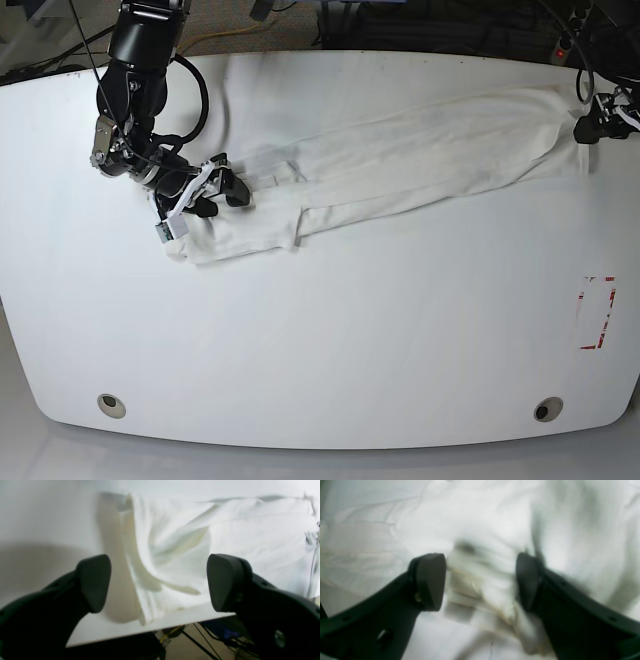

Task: Fold the T-shirt properly
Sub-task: 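Adjust the left gripper's hold on the strip end, pulling it taut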

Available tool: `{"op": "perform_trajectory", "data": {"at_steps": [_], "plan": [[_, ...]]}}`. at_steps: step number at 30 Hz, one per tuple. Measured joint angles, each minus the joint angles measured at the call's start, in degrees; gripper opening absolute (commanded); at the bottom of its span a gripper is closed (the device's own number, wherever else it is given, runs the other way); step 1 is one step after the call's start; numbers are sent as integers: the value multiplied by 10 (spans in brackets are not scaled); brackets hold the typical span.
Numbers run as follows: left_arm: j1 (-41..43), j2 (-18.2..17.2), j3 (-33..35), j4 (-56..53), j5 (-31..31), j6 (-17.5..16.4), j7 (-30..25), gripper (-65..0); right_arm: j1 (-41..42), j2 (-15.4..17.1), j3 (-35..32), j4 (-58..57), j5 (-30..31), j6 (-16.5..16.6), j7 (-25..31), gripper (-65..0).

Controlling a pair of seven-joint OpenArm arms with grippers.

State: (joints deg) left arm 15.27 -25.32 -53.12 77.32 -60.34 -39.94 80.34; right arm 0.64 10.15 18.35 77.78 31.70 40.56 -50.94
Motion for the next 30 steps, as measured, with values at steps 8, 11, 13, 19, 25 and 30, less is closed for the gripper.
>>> {"op": "perform_trajectory", "data": {"at_steps": [8, 11, 13, 19, 25, 30], "plan": [[1, 3, 38, -2, 52, 0, -9, -89, 0, 0, 0, 0, 0, 0, 0, -220], [2, 5, 42, -2, 55, 0, -9, -89, 0, 0, 0, 0, 0, 0, 0, -220], [2, 12, 39, -2, 56, 0, -9, -89, 0, 0, 0, 0, 0, 0, 0, -220], [2, 26, 42, -2, 86, 0, -9, -89, 0, 0, 0, 0, 0, 0, 0, -220], [1, 36, 41, -1, 82, 0, -18, -90, 0, 0, 0, 0, 0, 0, 0, -220], [-2, 49, 53, 2, 75, 0, -27, -103, 0, 0, 0, 0, 0, 0, 0, -220]]}}
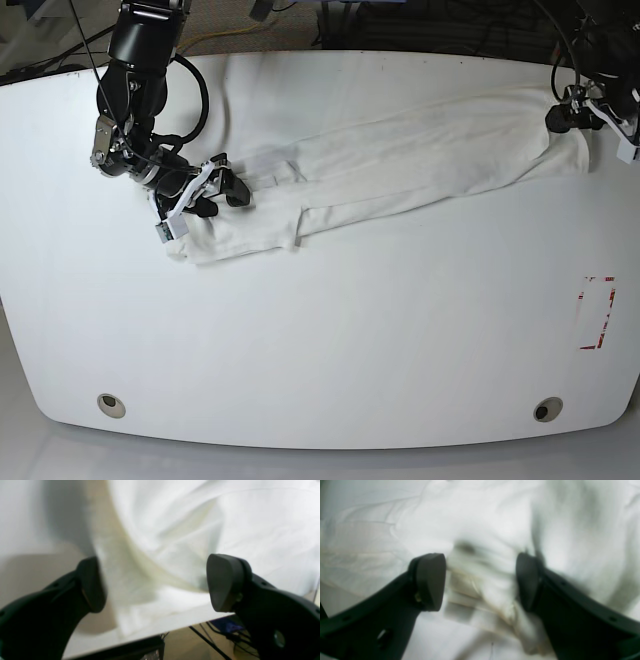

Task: Fold the T-shirt properly
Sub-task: 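Adjust the left gripper's hold on the strip end, pulling it taut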

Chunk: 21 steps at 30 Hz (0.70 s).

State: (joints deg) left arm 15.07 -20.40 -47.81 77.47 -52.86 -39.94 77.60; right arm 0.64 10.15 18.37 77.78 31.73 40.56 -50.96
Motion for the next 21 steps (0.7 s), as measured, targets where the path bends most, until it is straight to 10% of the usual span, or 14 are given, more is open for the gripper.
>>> {"op": "perform_trajectory", "data": {"at_steps": [9, 16, 21], "plan": [[-13, 26, 17, 2, -12, -1, -9, -243, 0, 0, 0, 0, 0, 0, 0, -220], [-11, 28, 19, 0, 5, 0, 6, -600, 0, 0, 0, 0, 0, 0, 0, -220], [-28, 31, 19, 28, 67, 0, 17, -617, -2, 0, 0, 0, 0, 0, 0, -220]]}}
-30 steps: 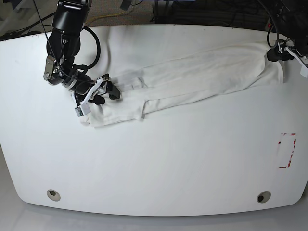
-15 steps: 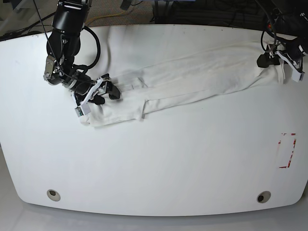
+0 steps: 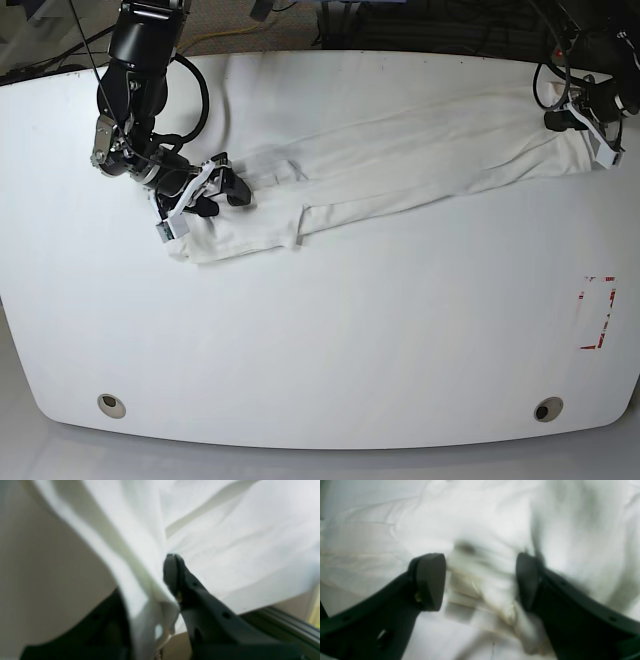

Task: Fold the T-shirt properly
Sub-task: 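Adjust the left gripper's hold on the strip end, pulling it taut, then fold the strip end held by the left gripper toward the right gripper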

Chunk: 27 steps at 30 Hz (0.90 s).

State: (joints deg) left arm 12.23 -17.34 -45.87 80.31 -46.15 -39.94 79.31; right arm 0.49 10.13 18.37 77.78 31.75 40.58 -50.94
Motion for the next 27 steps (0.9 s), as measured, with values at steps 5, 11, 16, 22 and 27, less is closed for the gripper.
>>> {"op": "perform_trajectory", "data": {"at_steps": [5, 11, 16, 22, 27], "plan": [[3, 2, 2, 105, 6, 0, 8, -618, 0, 0, 0, 0, 2, 0, 0, -220], [8, -1, 43, 220, 9, 0, 16, -617, -4, 0, 0, 0, 2, 0, 5, -220], [4, 0, 124, 283, -3, 0, 12, -617, -8, 0, 0, 0, 6, 0, 9, -220], [-16, 39, 223, 281, 10, 0, 17, -615, -9, 0, 0, 0, 6, 2, 9, -220], [-50, 64, 303, 280, 9, 0, 17, -615, -10, -1, 0, 1, 8, 2, 9, -220]]}}
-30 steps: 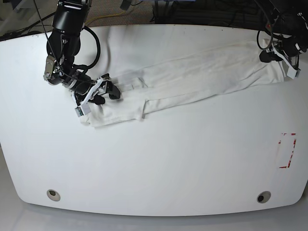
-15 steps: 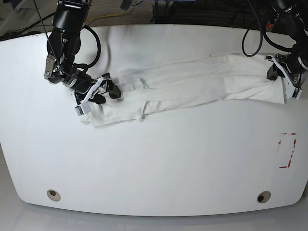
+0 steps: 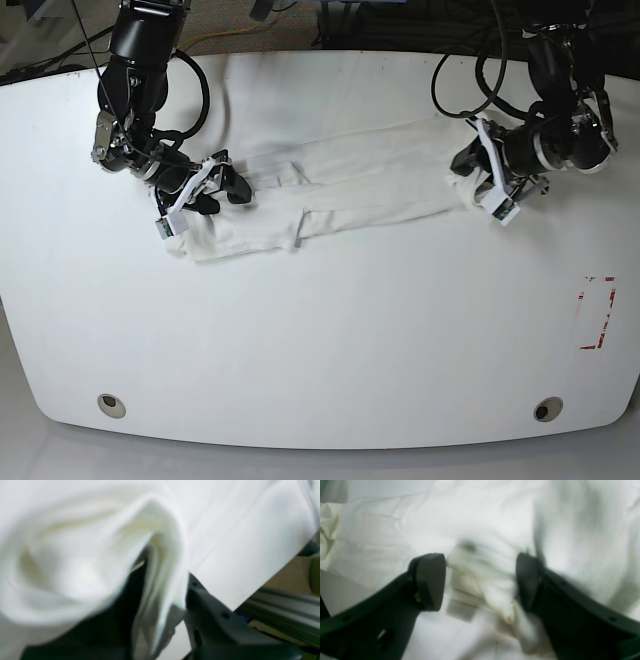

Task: Fold the T-shirt properly
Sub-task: 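Fold the strip end held by the left gripper toward the right gripper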

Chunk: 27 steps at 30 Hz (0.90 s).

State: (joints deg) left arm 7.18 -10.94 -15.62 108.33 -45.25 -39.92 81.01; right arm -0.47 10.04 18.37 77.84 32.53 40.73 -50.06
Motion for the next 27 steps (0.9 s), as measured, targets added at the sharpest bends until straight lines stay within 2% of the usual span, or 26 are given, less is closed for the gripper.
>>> {"op": "perform_trajectory", "data": {"at_steps": [6, 14, 16, 20, 23, 27], "plan": [[-23, 38, 43, -1, 0, 0, 0, -614, 0, -1, 0, 0, 0, 0, 0, -220], [-38, 54, 78, -19, 0, 40, 0, -597, 0, -12, 3, 0, 0, 0, 0, -220], [-42, 61, 79, -46, 1, 48, 0, -549, 0, -13, 3, 0, 0, 0, 0, -220], [-60, 63, 80, -90, 3, 59, 2, -375, 0, -13, 3, 0, 0, 0, 0, -220], [-69, 61, 78, -104, 2, 61, -2, -268, 0, -14, 3, 0, 0, 0, 0, -220], [-67, 62, 81, -99, 1, 61, 0, -256, 0, -13, 3, 0, 0, 0, 0, -220]]}}
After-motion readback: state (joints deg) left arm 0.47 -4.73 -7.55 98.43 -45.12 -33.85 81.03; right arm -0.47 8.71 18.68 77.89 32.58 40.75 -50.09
